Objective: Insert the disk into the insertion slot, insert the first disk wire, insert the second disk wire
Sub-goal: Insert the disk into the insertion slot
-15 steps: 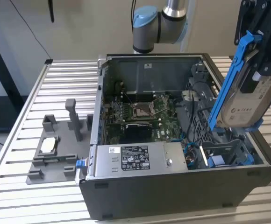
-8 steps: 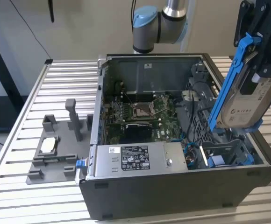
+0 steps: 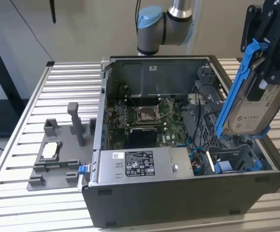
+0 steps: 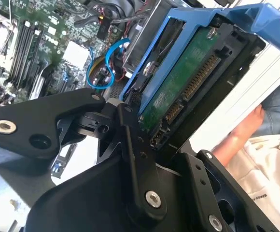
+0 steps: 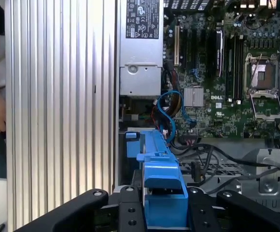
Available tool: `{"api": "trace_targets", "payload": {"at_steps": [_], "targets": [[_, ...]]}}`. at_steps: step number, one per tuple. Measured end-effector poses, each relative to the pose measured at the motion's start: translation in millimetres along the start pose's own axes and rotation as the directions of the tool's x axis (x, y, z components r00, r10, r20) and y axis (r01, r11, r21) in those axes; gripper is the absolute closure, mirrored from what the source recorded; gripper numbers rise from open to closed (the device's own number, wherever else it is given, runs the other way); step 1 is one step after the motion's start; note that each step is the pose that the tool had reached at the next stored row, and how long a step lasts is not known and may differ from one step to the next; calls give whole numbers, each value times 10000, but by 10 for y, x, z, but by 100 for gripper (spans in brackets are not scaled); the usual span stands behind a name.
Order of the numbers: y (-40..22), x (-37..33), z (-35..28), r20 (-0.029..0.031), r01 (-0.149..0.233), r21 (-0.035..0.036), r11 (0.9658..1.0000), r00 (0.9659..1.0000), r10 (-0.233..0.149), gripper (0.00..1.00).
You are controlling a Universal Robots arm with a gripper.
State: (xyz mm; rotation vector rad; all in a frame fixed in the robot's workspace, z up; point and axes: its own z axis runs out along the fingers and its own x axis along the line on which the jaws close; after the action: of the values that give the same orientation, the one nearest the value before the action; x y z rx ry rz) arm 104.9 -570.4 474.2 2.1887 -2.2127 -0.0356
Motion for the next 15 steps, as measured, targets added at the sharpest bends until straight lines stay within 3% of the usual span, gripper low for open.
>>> {"api": "trace_targets", "payload": {"at_steps": [15], "targets": [[-37,45,108,0,57,0,10000,10000,-57,67]]}}
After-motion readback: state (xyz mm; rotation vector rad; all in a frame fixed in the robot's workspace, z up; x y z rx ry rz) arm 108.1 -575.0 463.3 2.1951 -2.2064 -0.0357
